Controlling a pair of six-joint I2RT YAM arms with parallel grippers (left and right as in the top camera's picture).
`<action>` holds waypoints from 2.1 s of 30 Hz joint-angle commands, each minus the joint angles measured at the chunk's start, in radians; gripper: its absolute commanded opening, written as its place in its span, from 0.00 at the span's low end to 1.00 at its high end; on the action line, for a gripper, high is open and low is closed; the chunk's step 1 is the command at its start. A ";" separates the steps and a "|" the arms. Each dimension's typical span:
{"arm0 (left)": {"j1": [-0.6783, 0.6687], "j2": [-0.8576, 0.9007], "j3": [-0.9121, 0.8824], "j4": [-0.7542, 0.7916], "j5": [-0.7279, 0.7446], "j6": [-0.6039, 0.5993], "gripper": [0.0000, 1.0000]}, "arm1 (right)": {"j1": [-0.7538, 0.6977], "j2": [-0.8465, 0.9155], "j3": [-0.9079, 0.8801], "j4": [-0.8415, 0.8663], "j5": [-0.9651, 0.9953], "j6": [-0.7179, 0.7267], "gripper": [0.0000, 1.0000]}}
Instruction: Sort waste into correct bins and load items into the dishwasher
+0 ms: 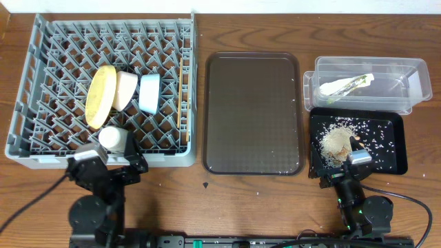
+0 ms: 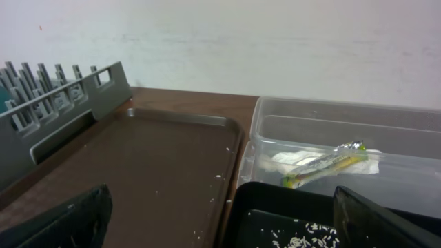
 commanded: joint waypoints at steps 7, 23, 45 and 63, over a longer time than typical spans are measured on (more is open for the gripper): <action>0.005 -0.198 -0.325 0.208 -0.016 -0.028 0.93 | -0.008 -0.003 -0.001 -0.005 0.005 -0.011 0.99; 0.004 -0.199 -0.504 0.412 -0.016 -0.027 0.93 | -0.008 -0.003 -0.001 -0.005 0.005 -0.011 0.99; 0.004 -0.177 -0.504 0.293 -0.016 -0.027 0.93 | -0.008 -0.003 -0.001 -0.005 0.005 -0.011 0.99; 0.004 -0.198 -0.504 0.294 -0.016 -0.027 0.93 | -0.008 -0.003 -0.001 -0.005 0.005 -0.011 0.99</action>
